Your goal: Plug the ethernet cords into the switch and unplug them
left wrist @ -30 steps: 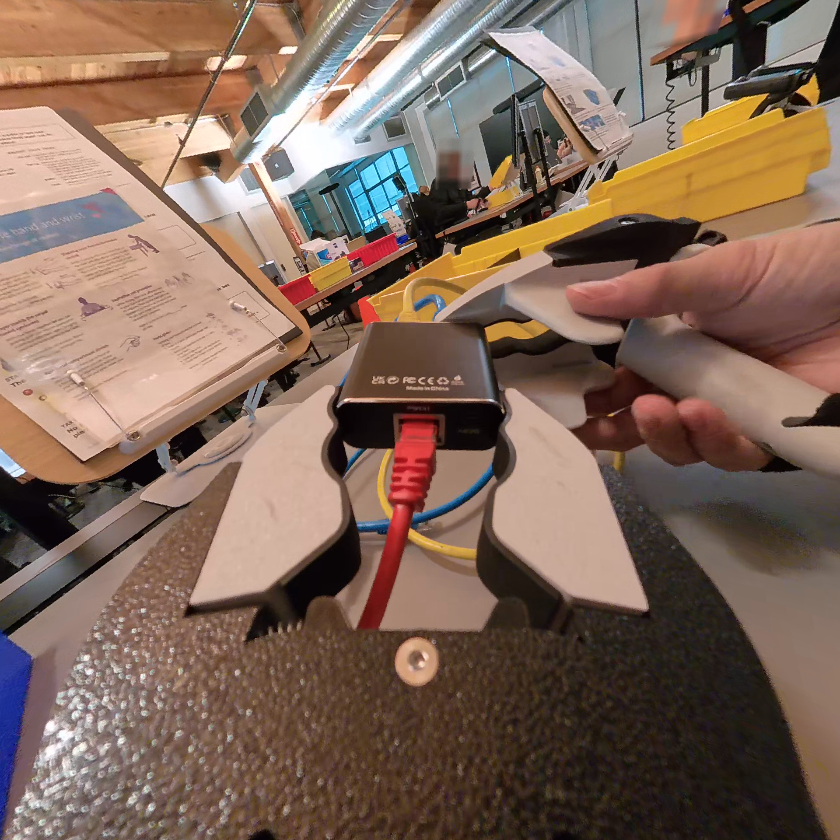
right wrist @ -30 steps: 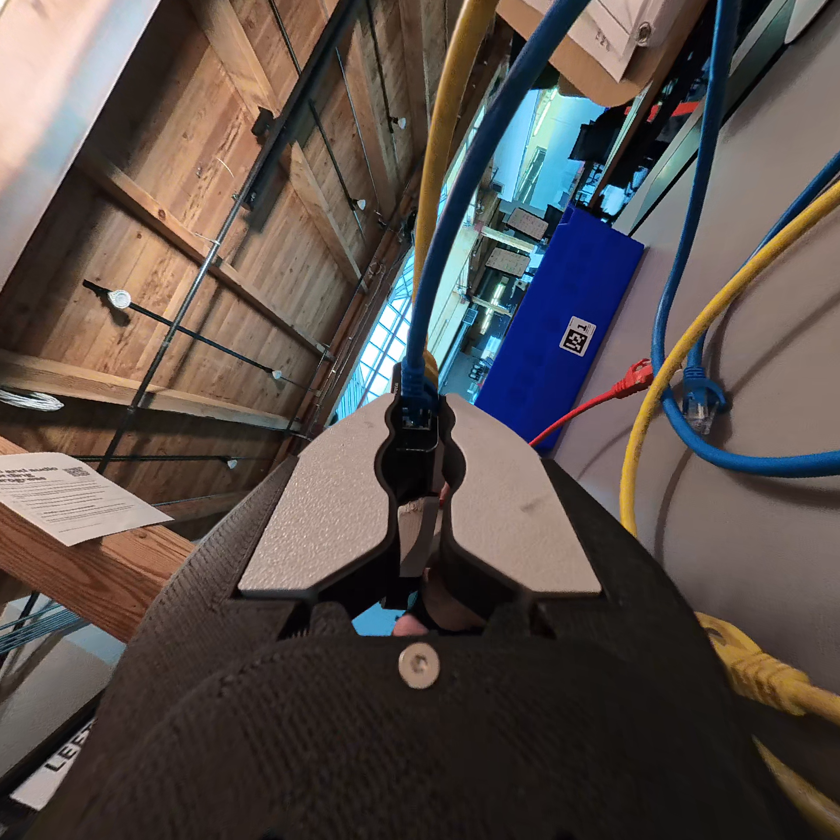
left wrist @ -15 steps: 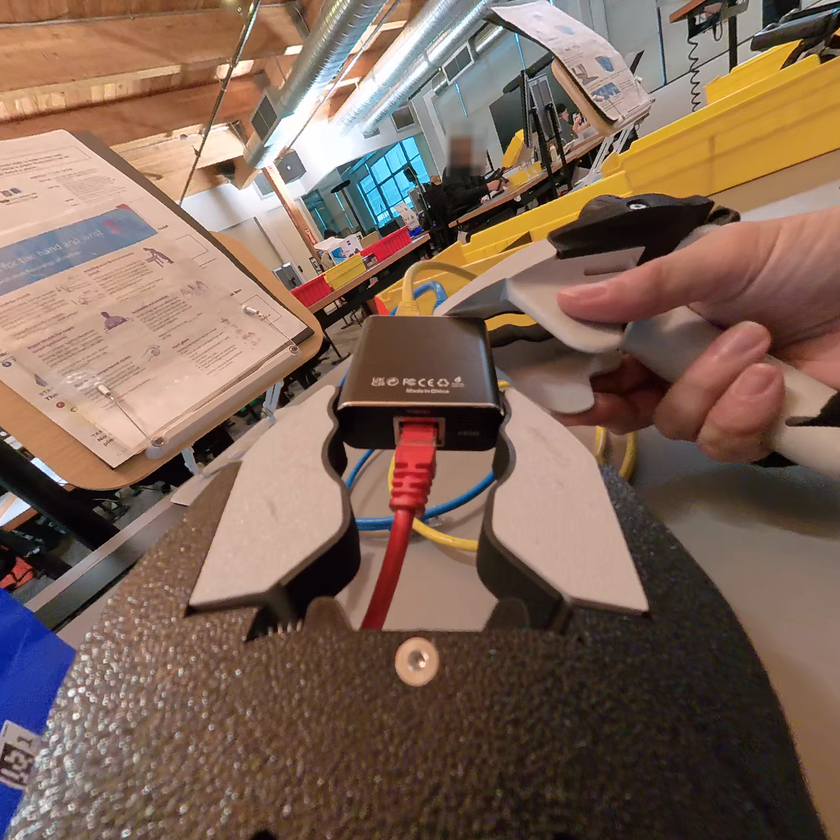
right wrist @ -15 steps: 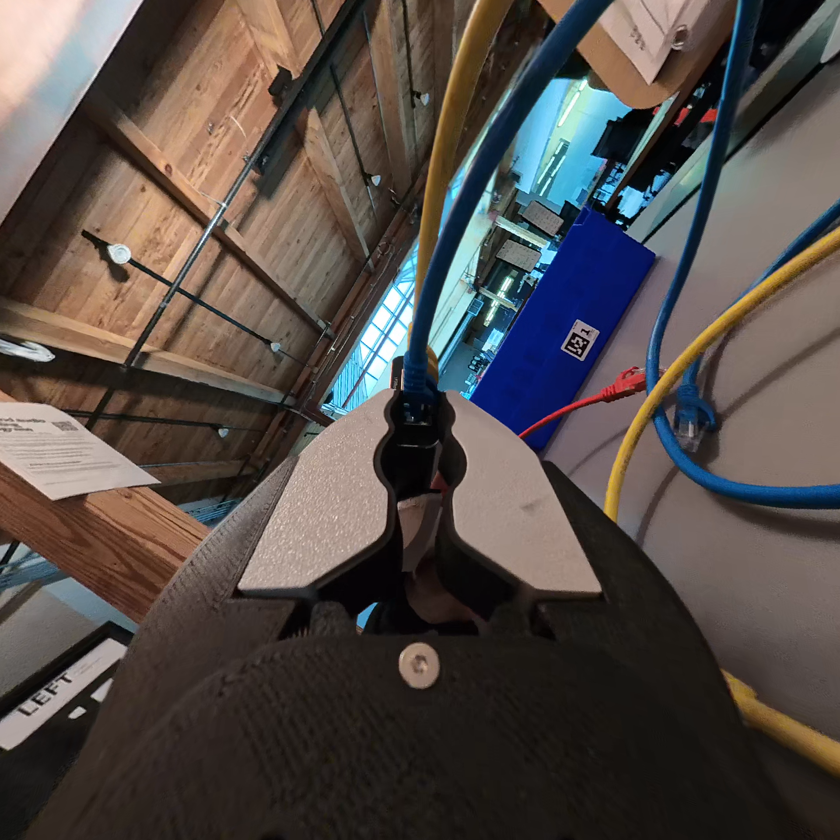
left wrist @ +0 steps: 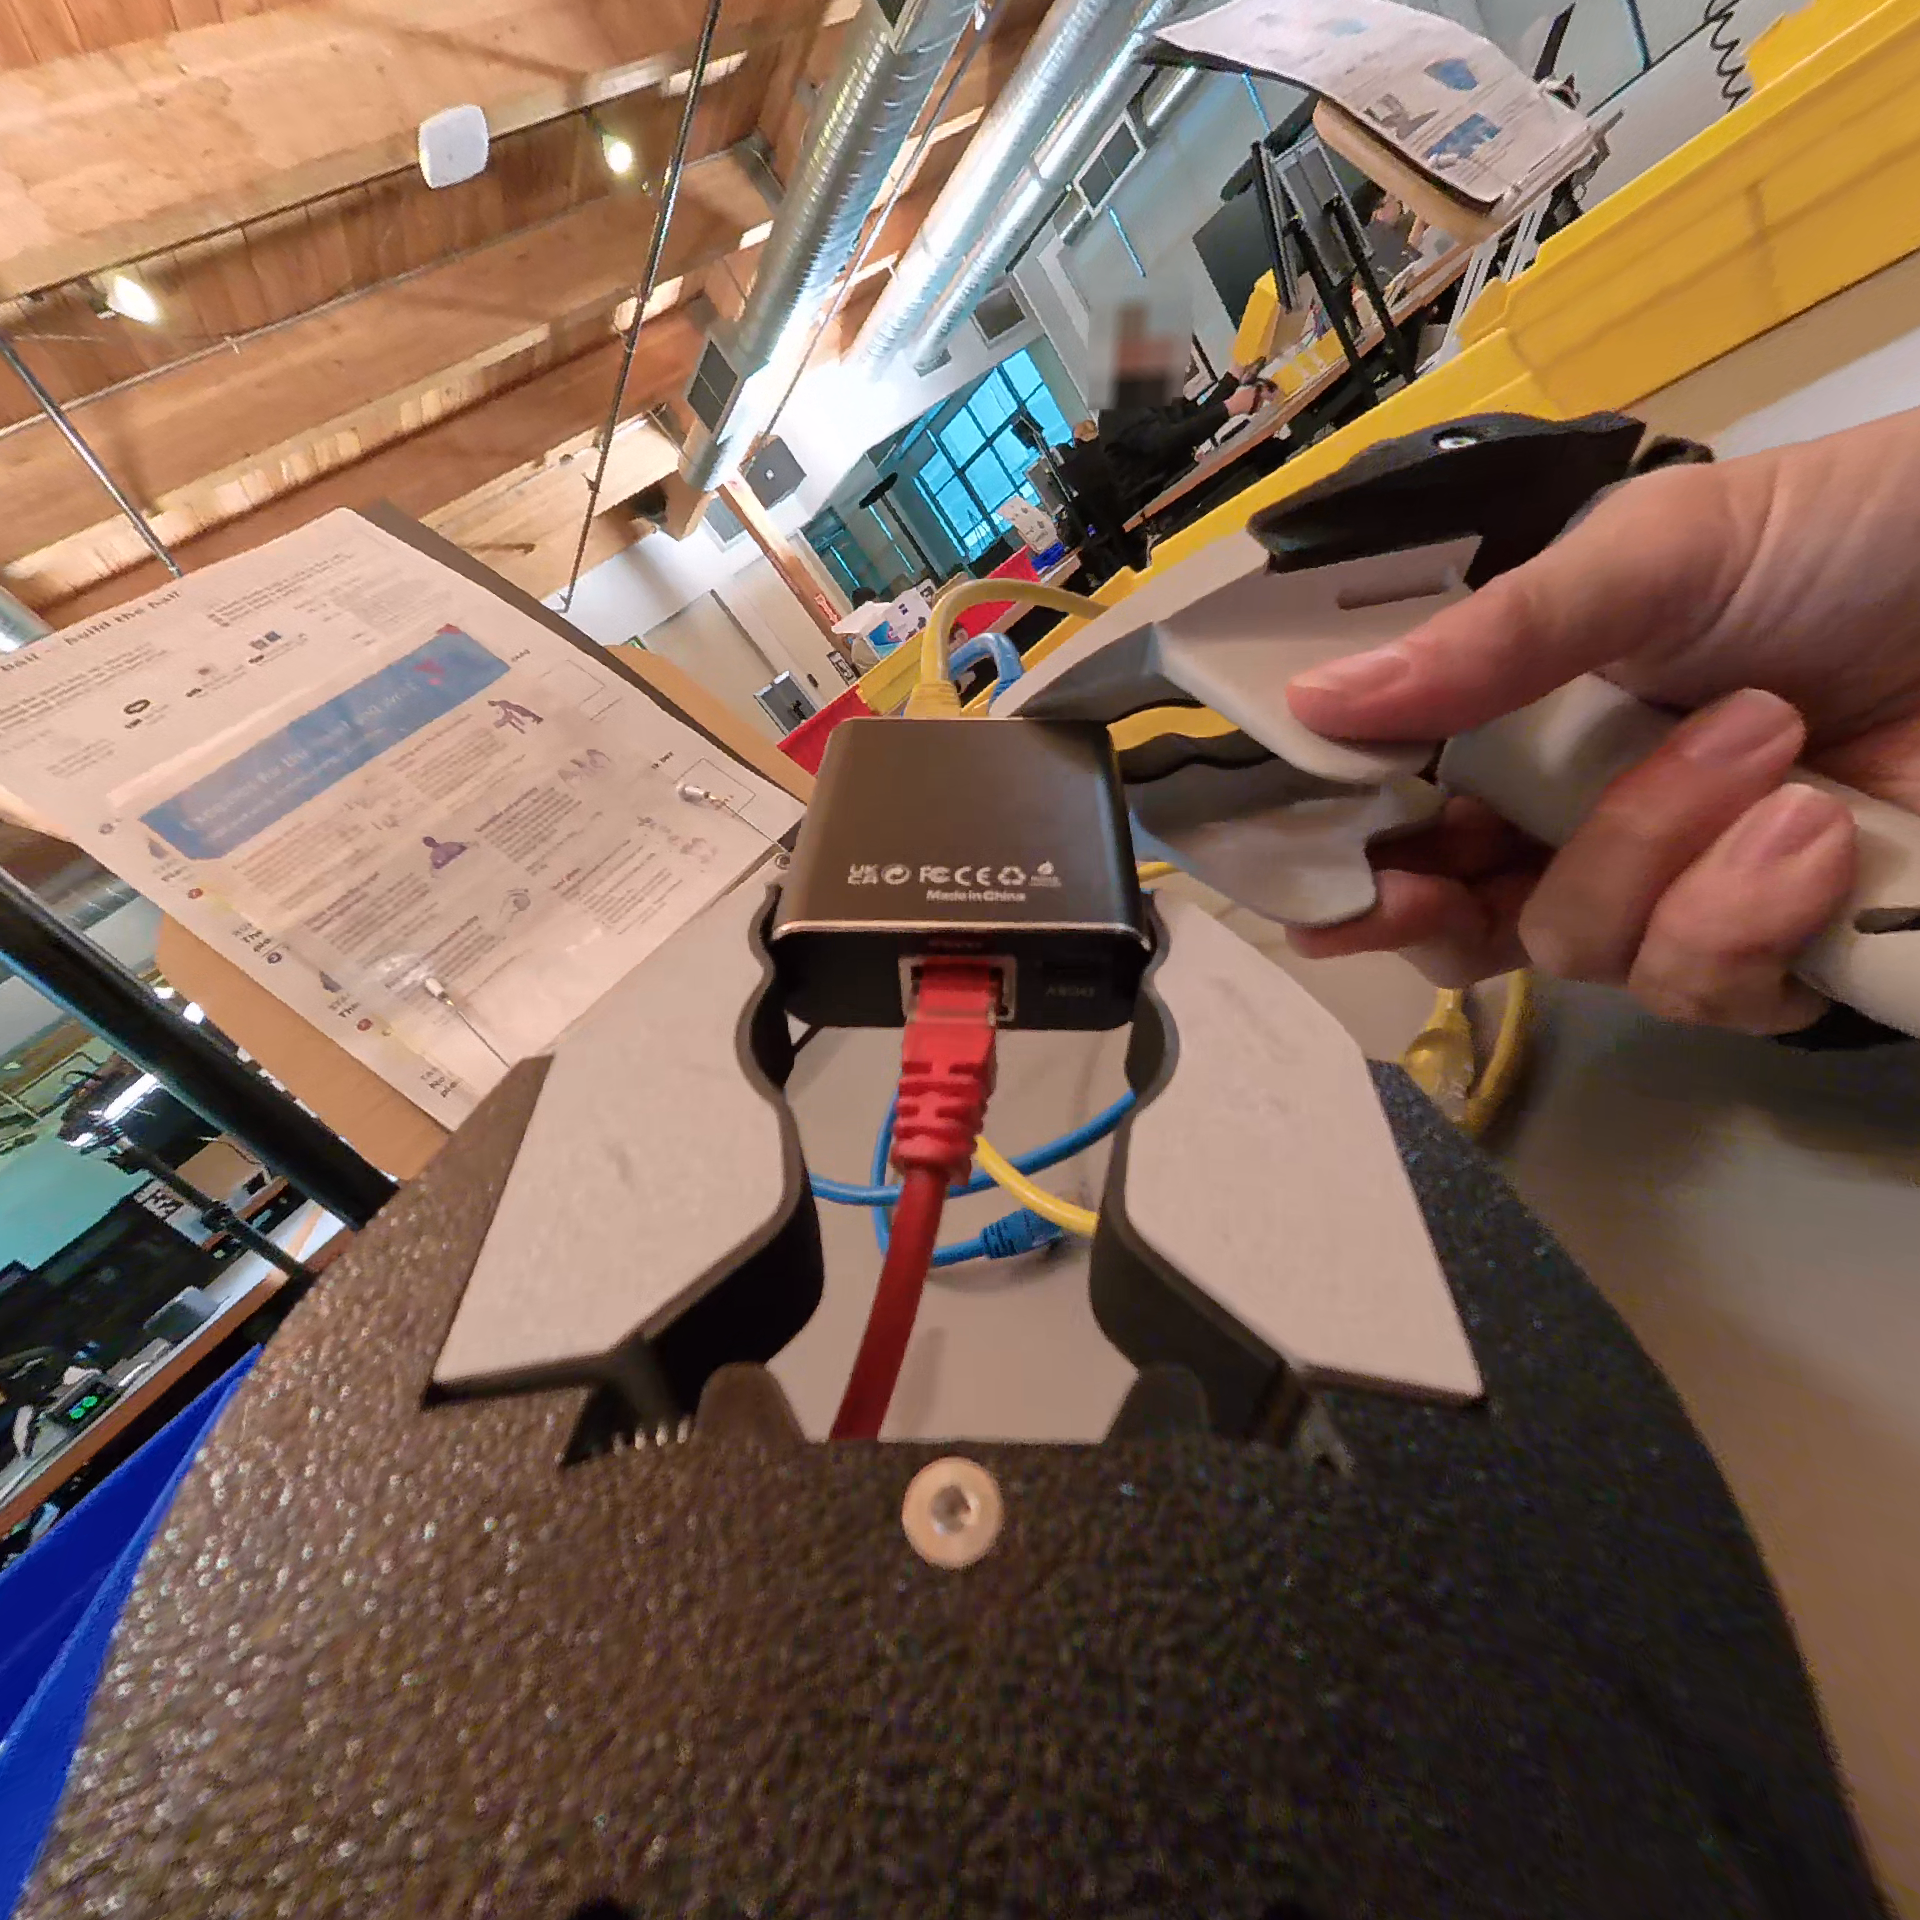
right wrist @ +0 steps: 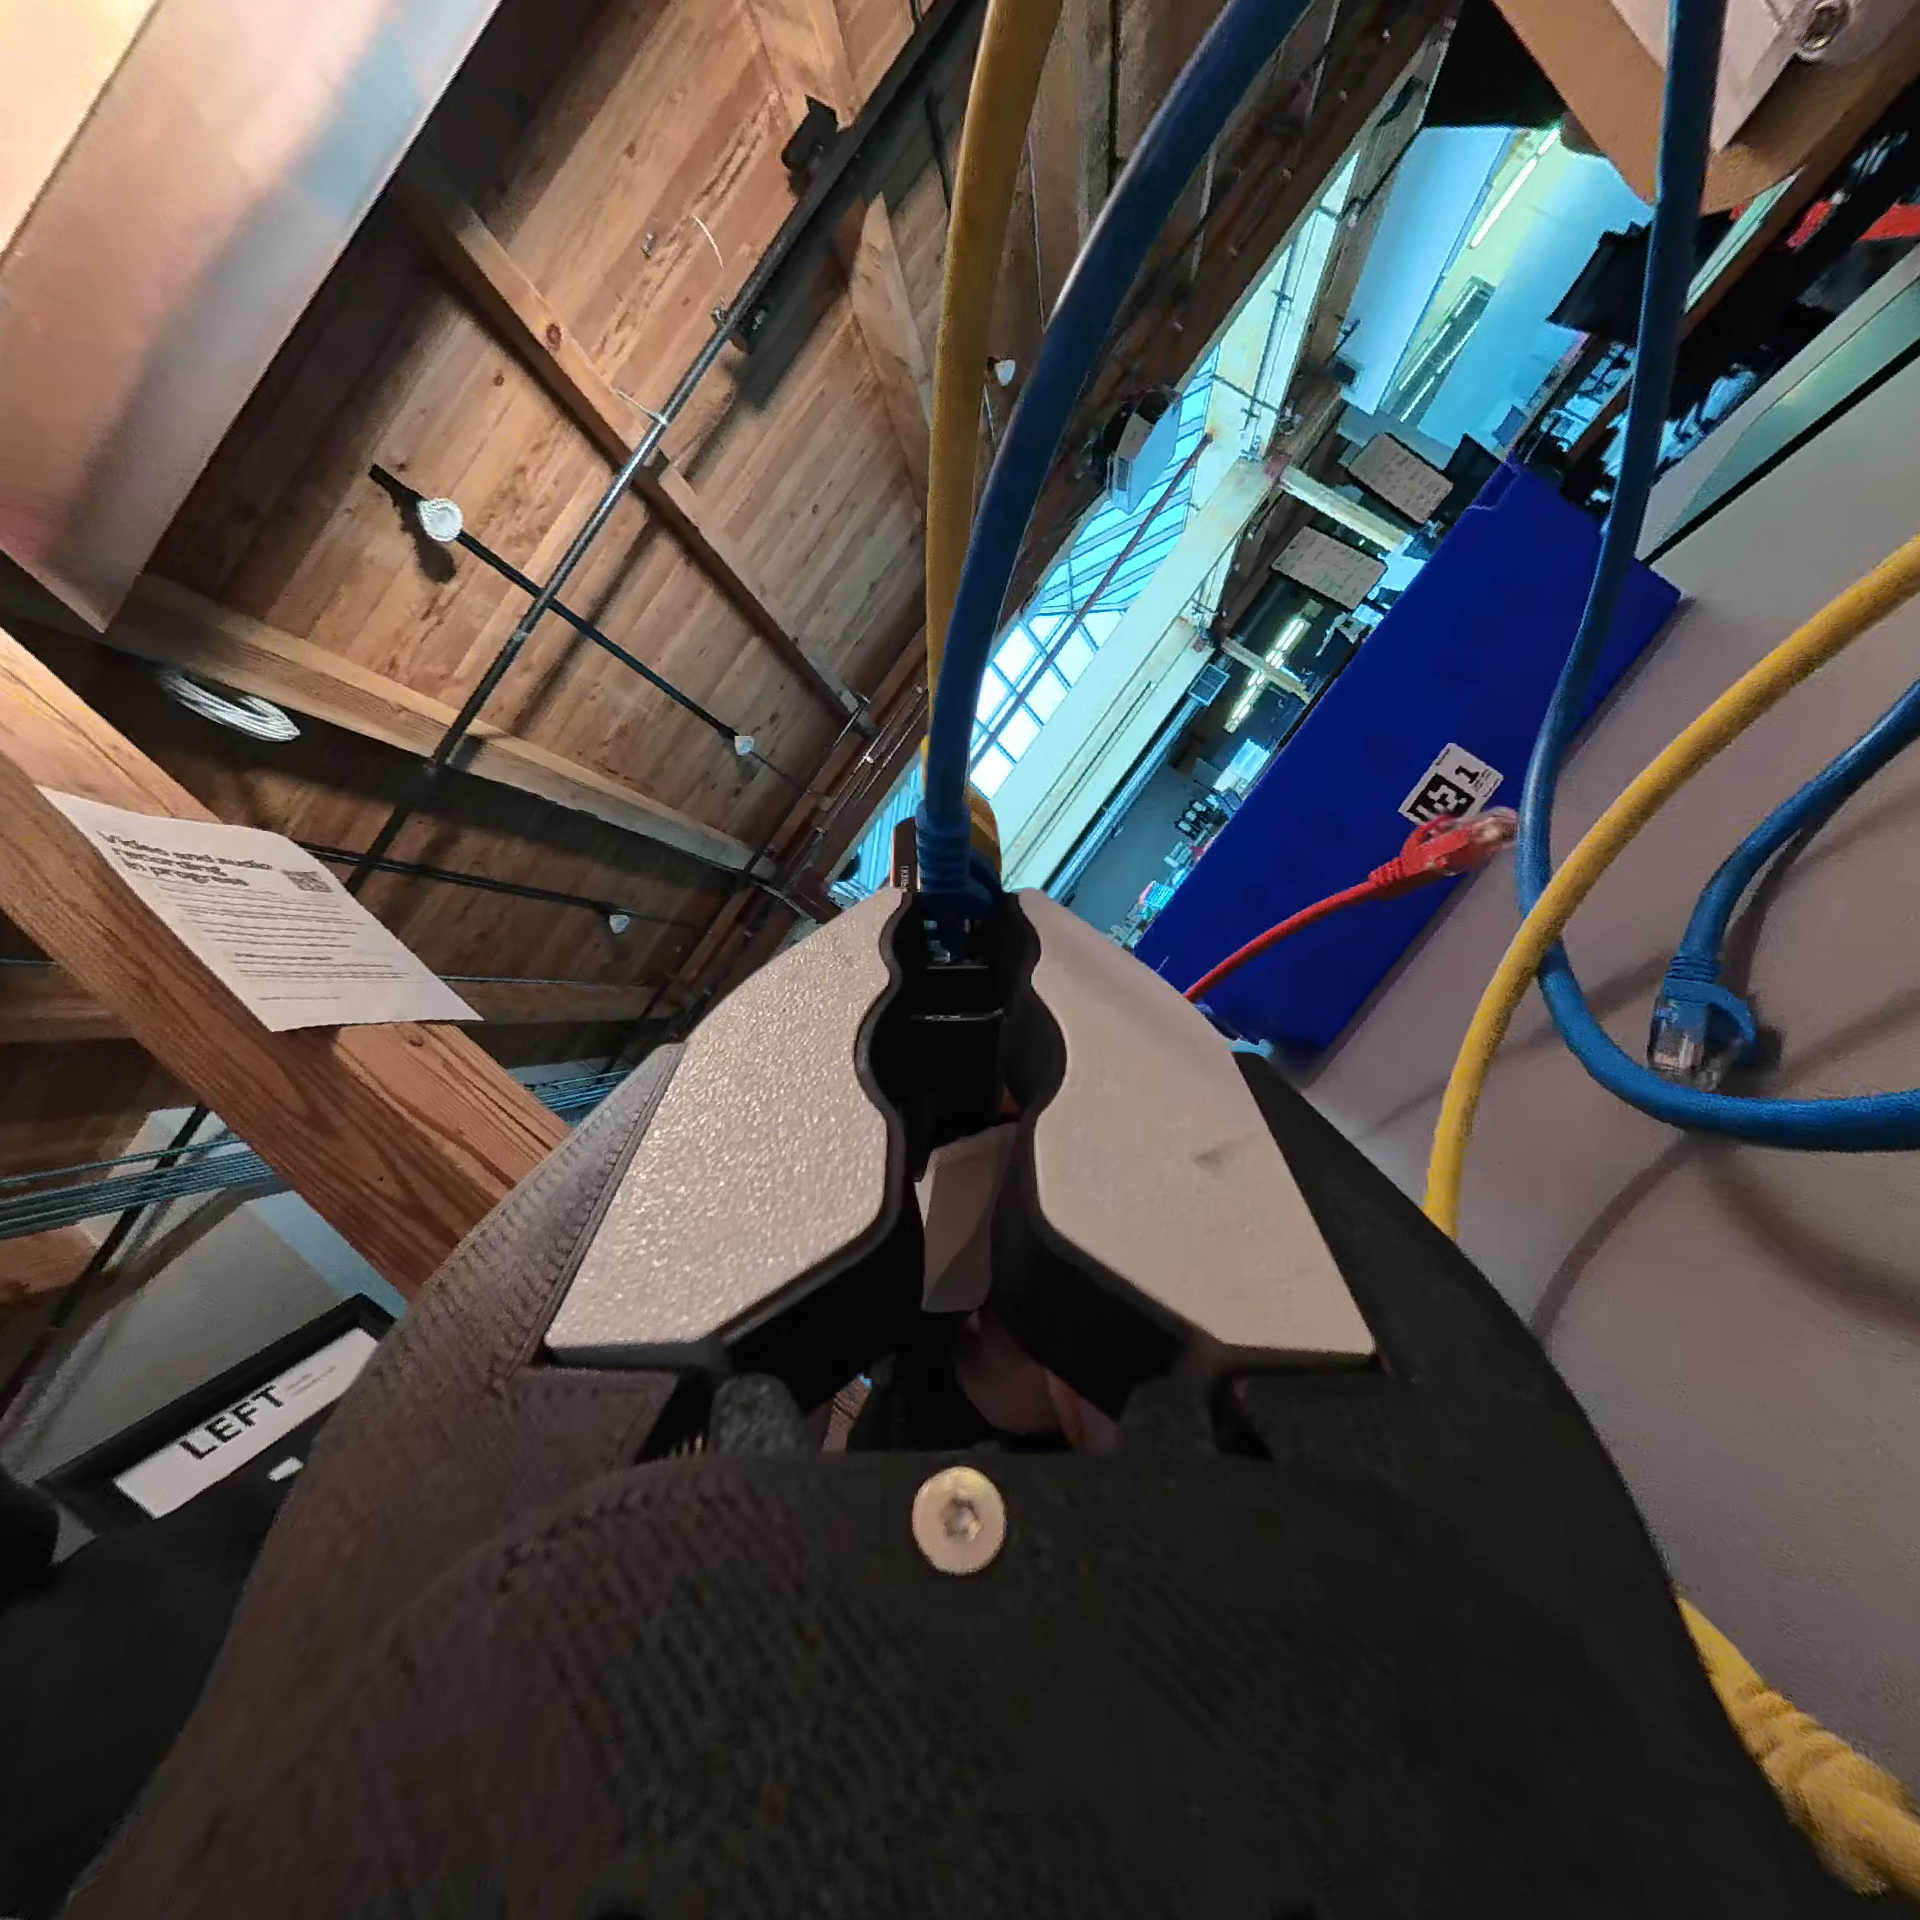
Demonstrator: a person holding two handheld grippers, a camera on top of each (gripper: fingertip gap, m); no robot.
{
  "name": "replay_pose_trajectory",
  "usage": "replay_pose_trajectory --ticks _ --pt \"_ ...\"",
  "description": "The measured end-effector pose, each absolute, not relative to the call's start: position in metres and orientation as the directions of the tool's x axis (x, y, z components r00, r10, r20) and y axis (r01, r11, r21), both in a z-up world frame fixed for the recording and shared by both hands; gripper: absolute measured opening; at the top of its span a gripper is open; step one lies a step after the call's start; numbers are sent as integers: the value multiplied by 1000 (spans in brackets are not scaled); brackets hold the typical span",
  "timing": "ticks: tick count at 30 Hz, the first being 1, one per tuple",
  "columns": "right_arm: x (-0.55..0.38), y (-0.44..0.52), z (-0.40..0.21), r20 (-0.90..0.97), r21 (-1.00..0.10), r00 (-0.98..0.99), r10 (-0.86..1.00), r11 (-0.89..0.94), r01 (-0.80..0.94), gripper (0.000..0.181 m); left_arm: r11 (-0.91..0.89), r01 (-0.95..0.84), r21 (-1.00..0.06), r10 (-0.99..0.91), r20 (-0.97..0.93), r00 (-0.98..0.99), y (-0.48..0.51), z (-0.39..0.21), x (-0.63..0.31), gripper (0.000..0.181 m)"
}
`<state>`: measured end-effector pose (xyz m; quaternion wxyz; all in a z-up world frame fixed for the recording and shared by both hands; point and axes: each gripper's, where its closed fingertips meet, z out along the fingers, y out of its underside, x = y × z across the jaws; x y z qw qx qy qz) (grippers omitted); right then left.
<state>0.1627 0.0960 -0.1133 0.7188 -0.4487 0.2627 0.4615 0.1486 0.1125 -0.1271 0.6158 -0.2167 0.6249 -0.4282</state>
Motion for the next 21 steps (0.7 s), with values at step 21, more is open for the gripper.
replay_pose_trajectory --ticks 21 --pt "164 100 -115 -851 -277 335 405 196 -941 14 529 245 -813 -814 -567 -125 115 -126 148 62"
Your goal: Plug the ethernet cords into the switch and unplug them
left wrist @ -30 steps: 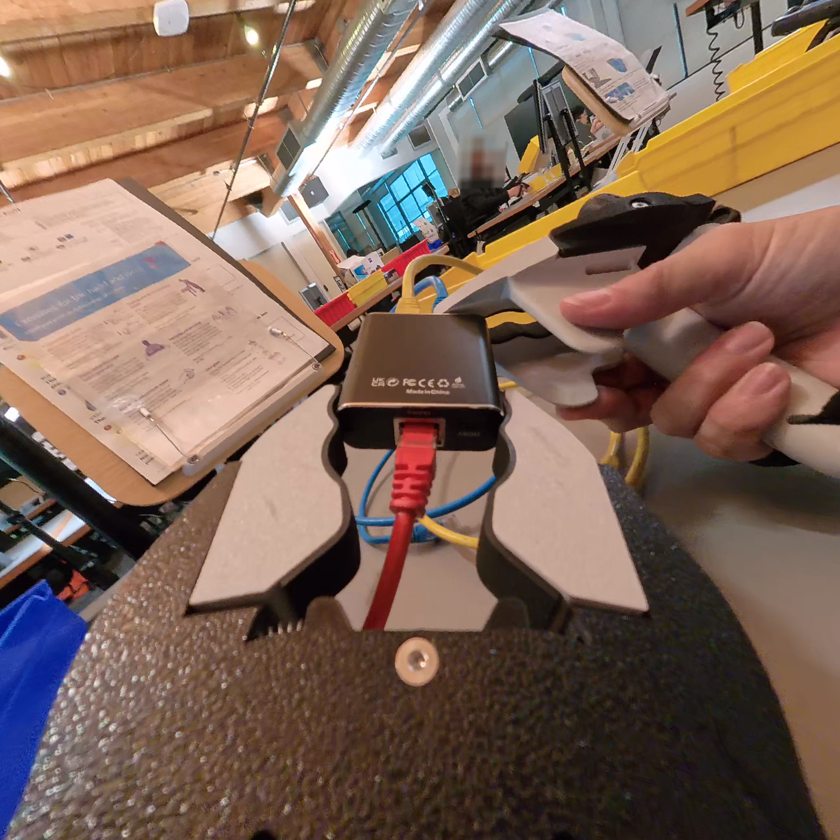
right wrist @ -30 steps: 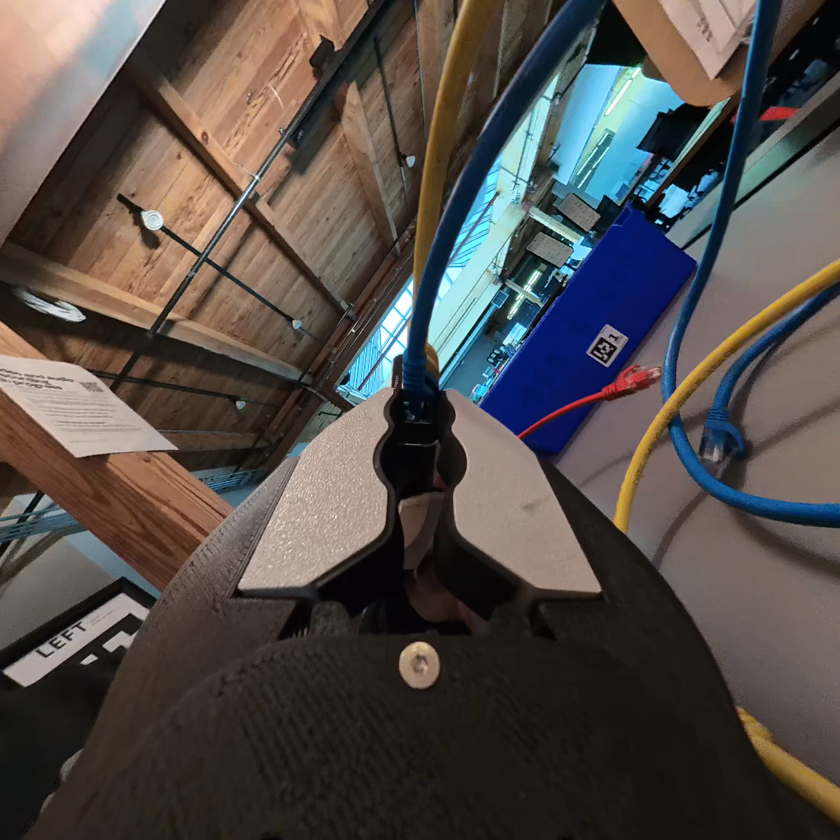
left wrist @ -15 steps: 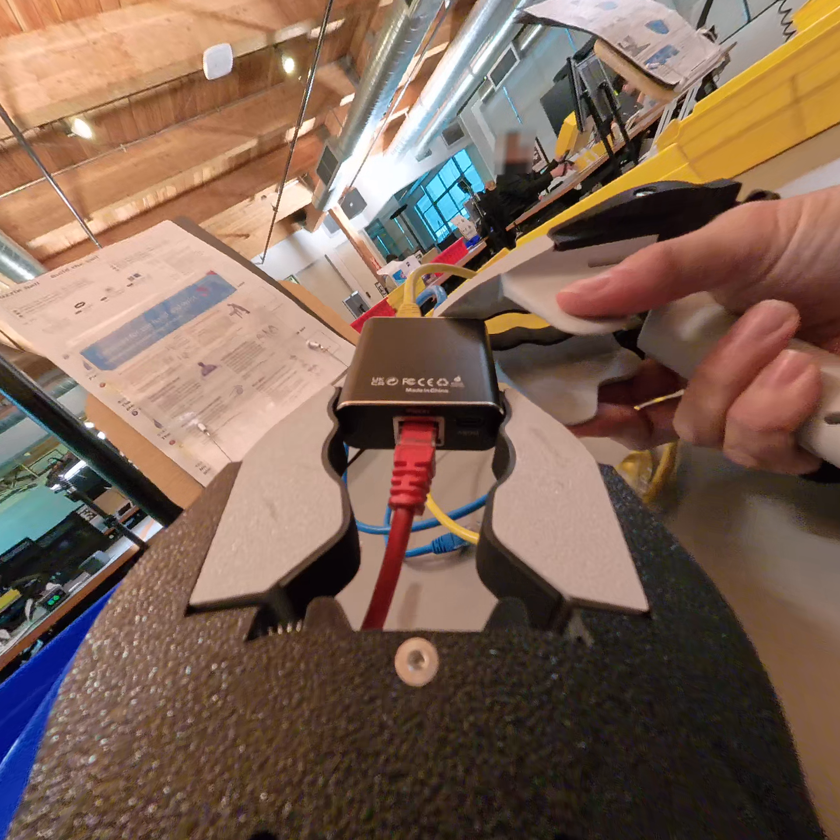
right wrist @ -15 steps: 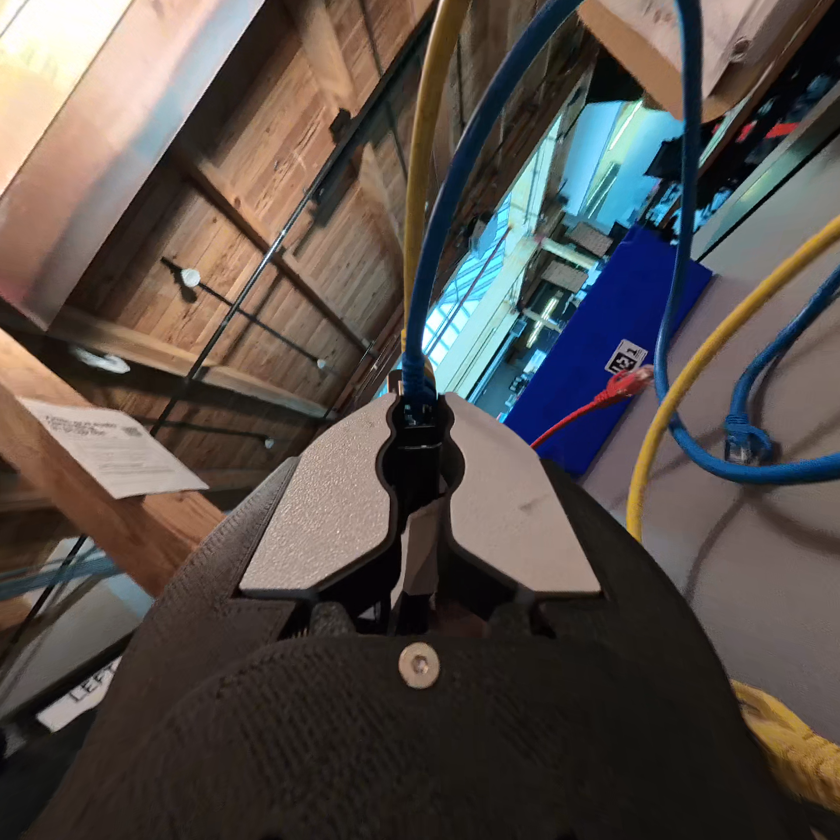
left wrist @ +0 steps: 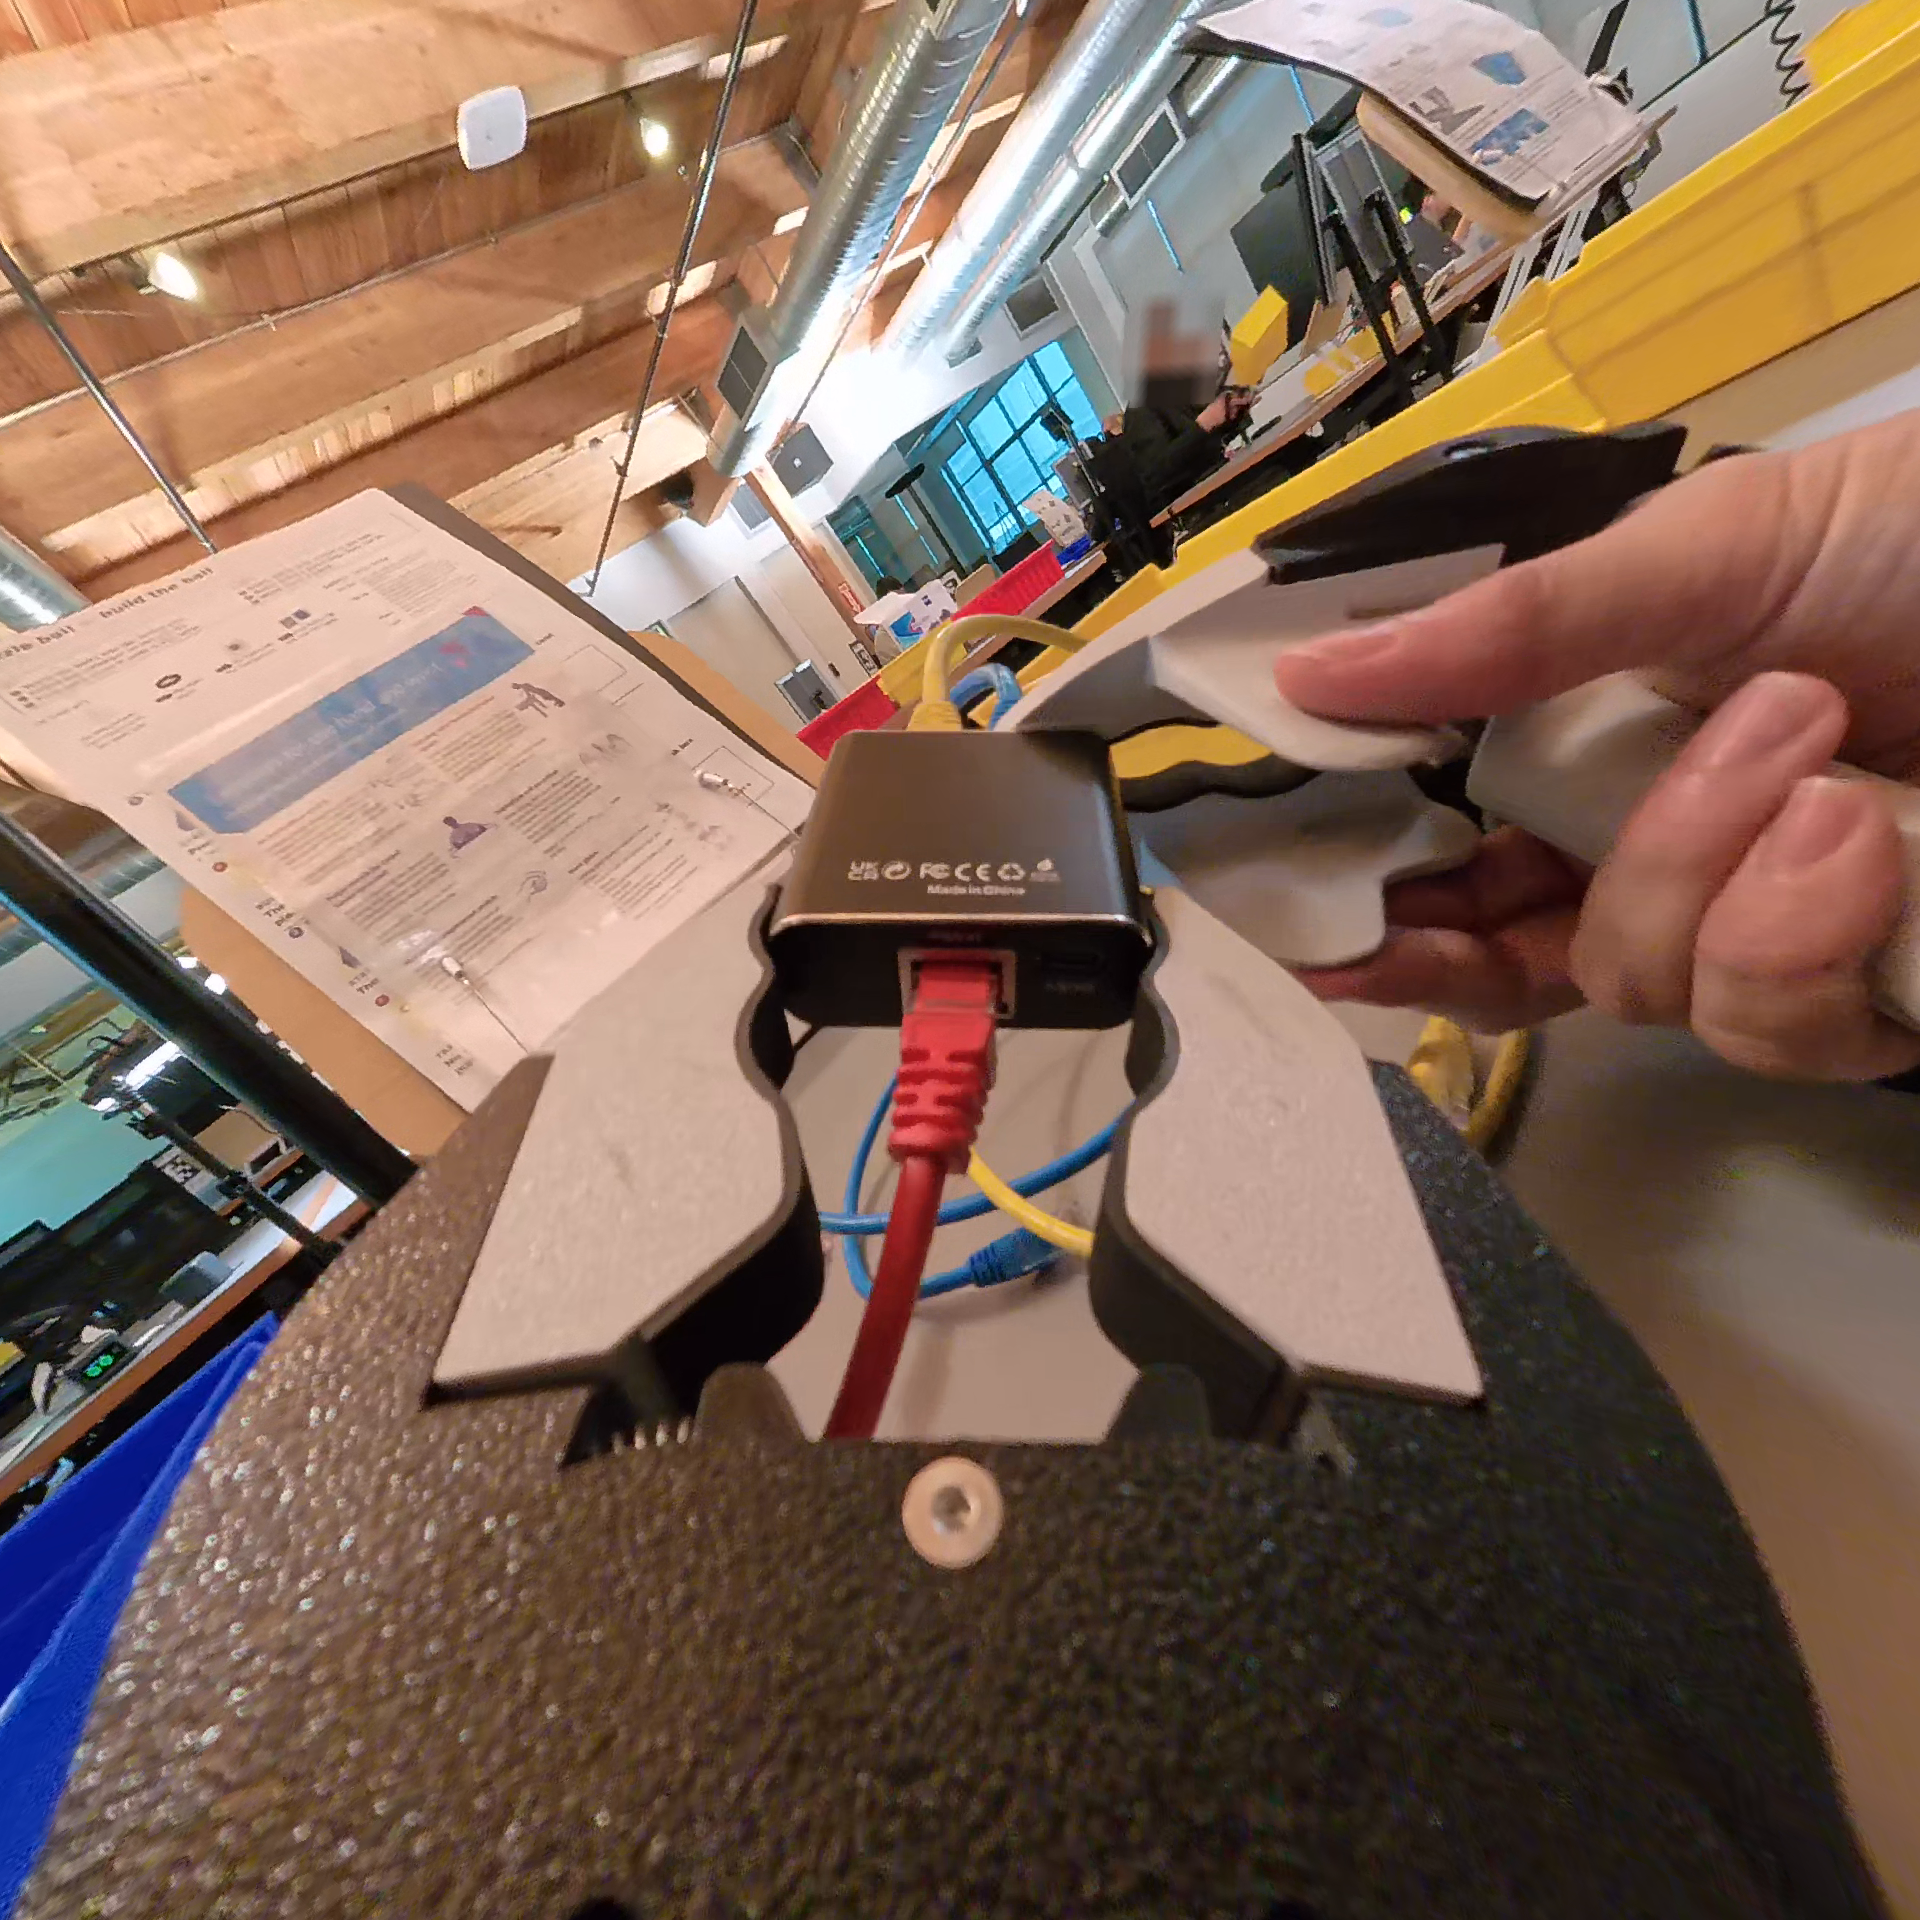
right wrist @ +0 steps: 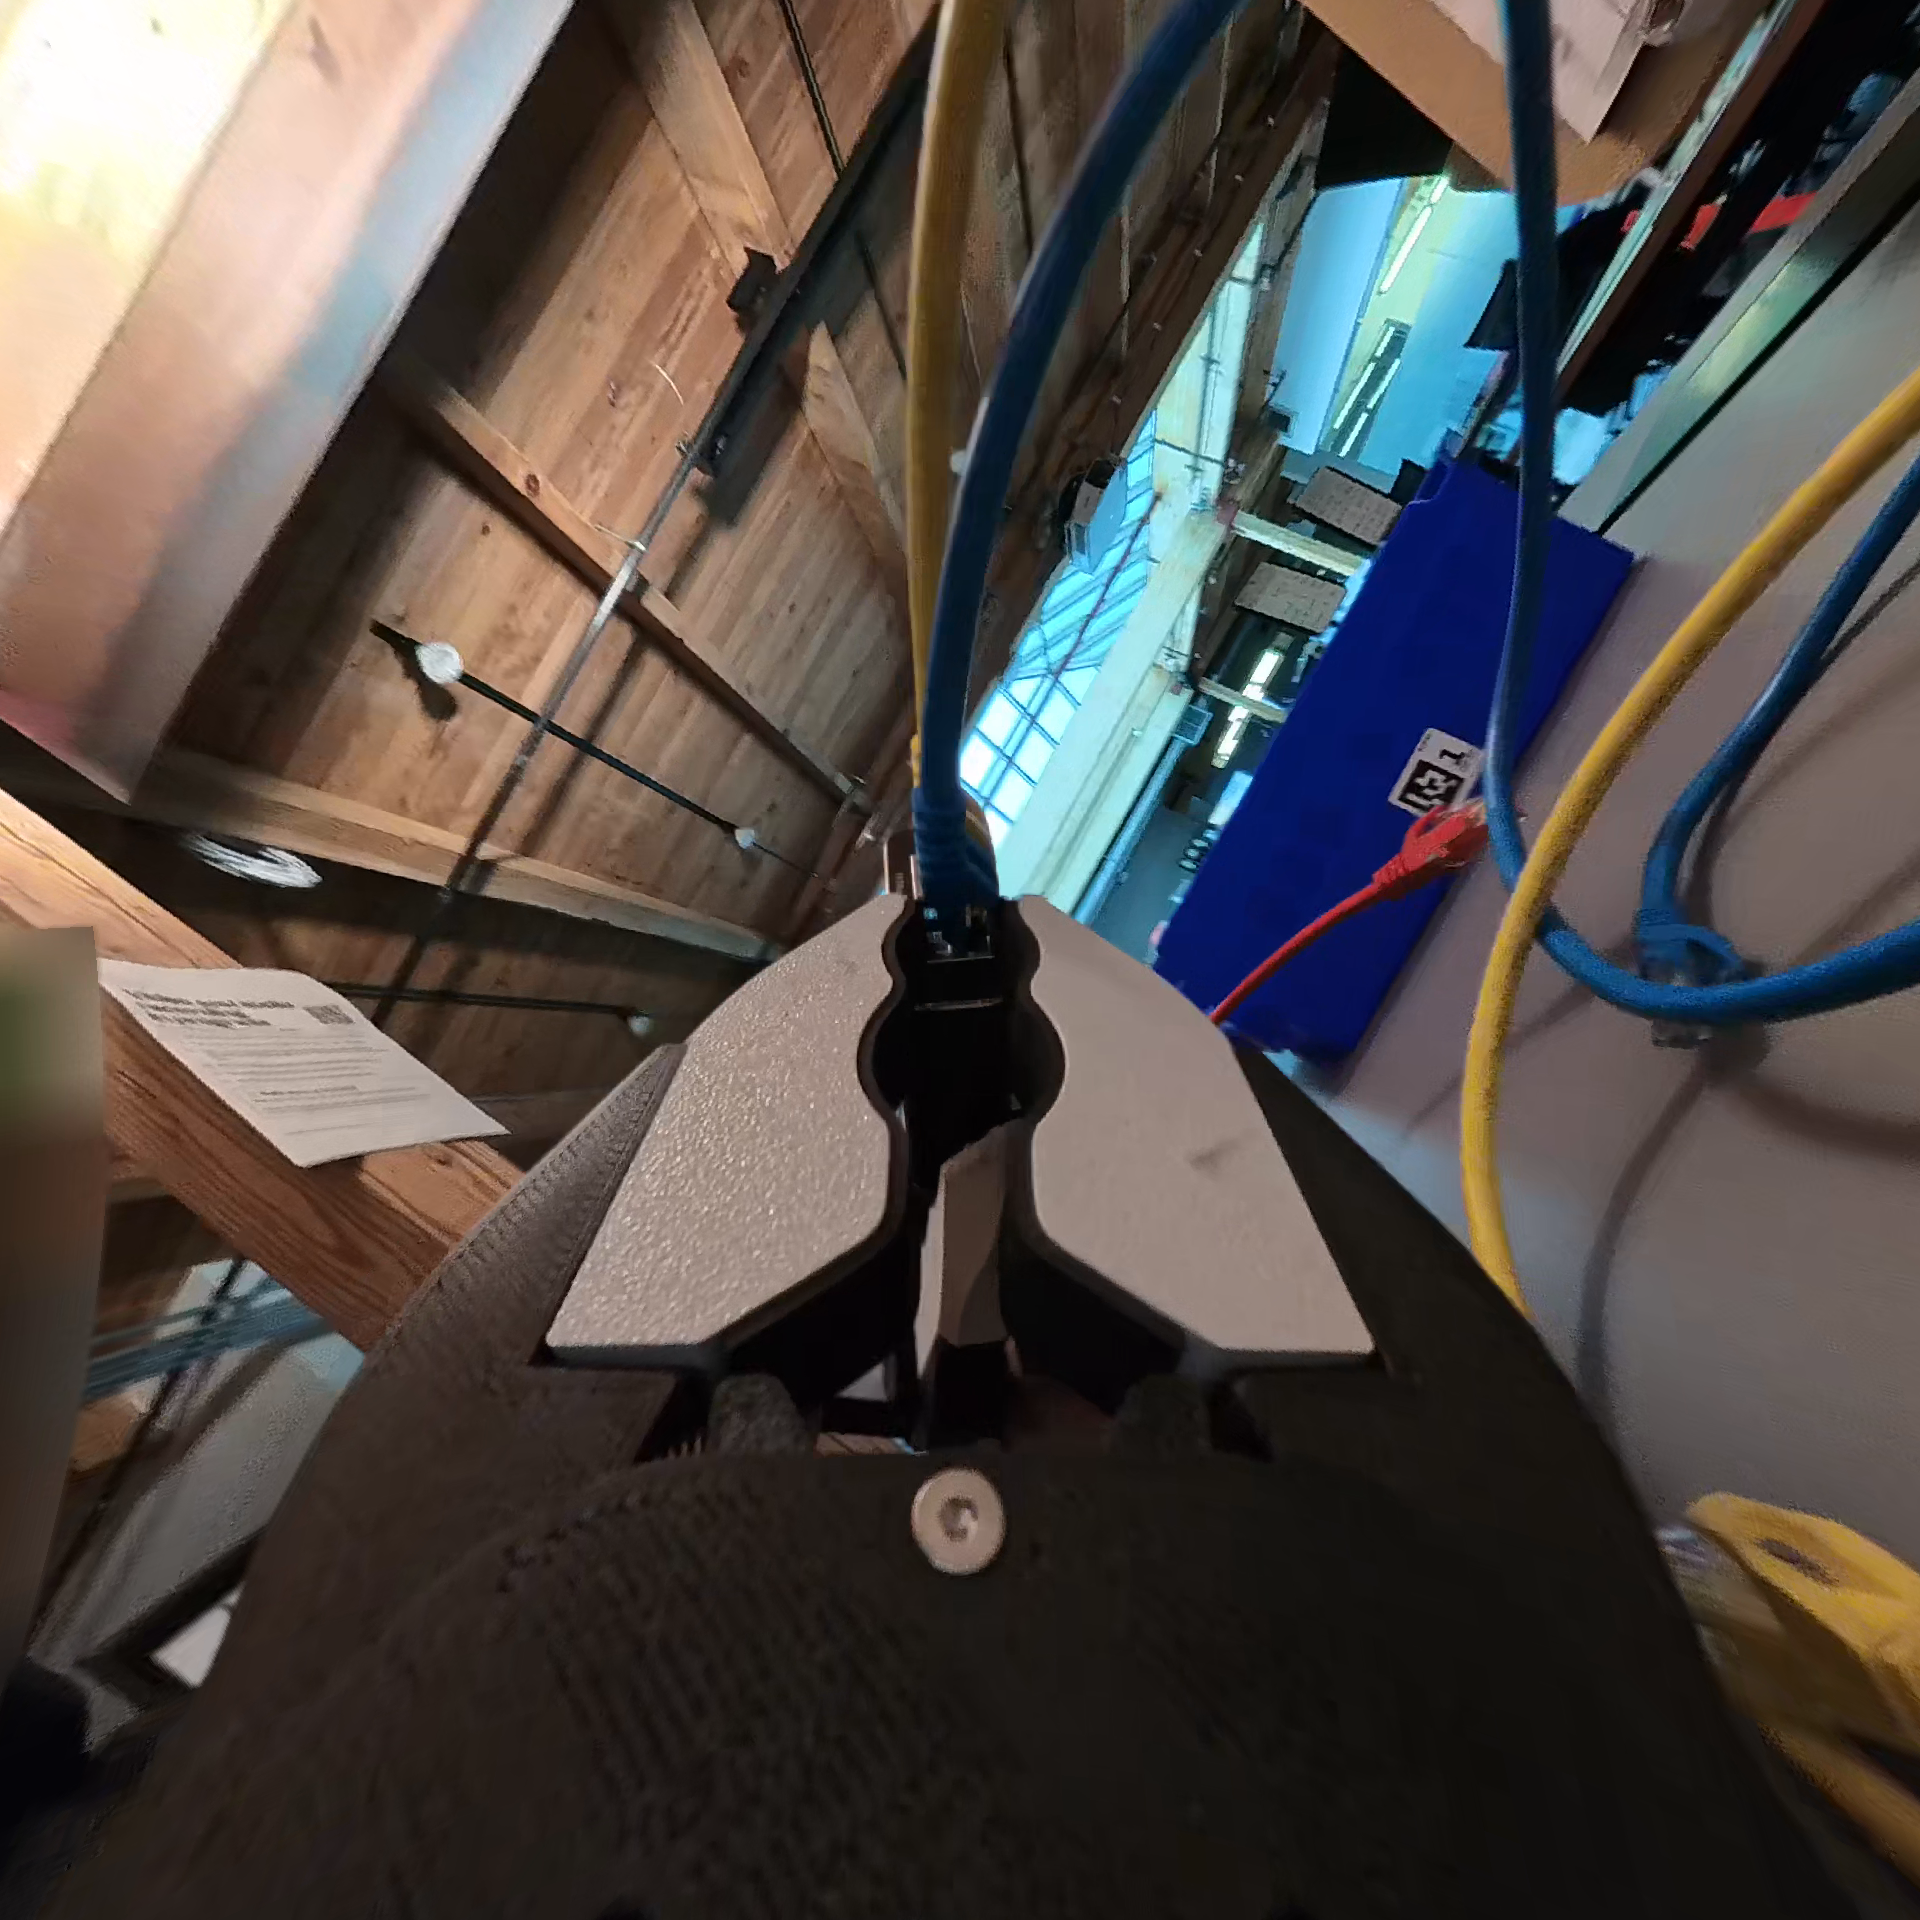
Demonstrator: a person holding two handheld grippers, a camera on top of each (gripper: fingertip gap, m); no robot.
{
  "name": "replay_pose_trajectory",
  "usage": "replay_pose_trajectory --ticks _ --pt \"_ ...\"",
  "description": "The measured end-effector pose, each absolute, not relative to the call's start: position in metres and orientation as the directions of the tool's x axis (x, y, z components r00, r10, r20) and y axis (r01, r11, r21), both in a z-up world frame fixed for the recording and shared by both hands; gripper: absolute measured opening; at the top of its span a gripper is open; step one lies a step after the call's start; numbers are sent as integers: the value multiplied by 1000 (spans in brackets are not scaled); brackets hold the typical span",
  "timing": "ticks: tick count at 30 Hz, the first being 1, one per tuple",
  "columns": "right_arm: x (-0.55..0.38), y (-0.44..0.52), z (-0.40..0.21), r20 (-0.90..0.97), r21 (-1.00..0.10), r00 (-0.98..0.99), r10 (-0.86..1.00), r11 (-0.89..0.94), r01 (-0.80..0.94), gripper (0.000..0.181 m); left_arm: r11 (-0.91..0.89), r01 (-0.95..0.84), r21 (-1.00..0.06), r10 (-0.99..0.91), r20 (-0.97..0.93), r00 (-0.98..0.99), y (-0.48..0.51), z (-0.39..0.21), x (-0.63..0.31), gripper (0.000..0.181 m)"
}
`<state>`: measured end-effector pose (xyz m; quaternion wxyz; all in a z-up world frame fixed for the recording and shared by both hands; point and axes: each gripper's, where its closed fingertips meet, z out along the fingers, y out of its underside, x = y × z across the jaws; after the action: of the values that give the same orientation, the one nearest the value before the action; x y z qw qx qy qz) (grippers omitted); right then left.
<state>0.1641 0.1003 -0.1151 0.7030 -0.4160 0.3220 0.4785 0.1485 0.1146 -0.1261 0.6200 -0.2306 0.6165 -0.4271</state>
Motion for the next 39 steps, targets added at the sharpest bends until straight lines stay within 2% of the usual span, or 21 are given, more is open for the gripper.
replay_pose_trajectory --ticks 3,8,17,21,23,26,28,32,35,39 --pt "165 99 -116 -848 -284 347 401 210 -936 14 535 241 -810 -813 -571 -112 113 -126 149 62" --pt "167 99 -115 -846 -150 253 468 247 -957 13 560 236 -794 -802 -591 -85 113 -125 149 62" --pt "172 100 -120 -848 -14 151 507 264 -964 13 546 215 -810 -815 -573 -86 114 -126 150 63" --pt "168 99 -117 -858 -131 243 452 266 -955 13 510 225 -830 -834 -541 -106 114 -125 150 63" --pt "165 97 -113 -846 -234 335 415 277 -932 13 493 235 -838 -841 -528 -117 114 -125 150 62" --pt "165 97 -114 -827 -276 378 416 284 -918 13 495 230 -838 -839 -530 -127 114 -126 151 62" --pt "168 98 -118 -826 -264 370 426 288 -920 13 510 218 -832 -831 -542 -123 114 -129 152 62" --pt "166 98 -114 -800 -328 422 426 278 -903 13 547 225 -806 -814 -575 -84 115 -126 151 62" --pt "166 98 -113 -797 -316 411 443 274 -908 13 598 216 -772 -784 -619 -40 116 -124 151 62" --pt "165 99 -110 -783 -349 437 443 269 -898 13 542 235 -807 -819 -569 -67 116 -121 150 62"
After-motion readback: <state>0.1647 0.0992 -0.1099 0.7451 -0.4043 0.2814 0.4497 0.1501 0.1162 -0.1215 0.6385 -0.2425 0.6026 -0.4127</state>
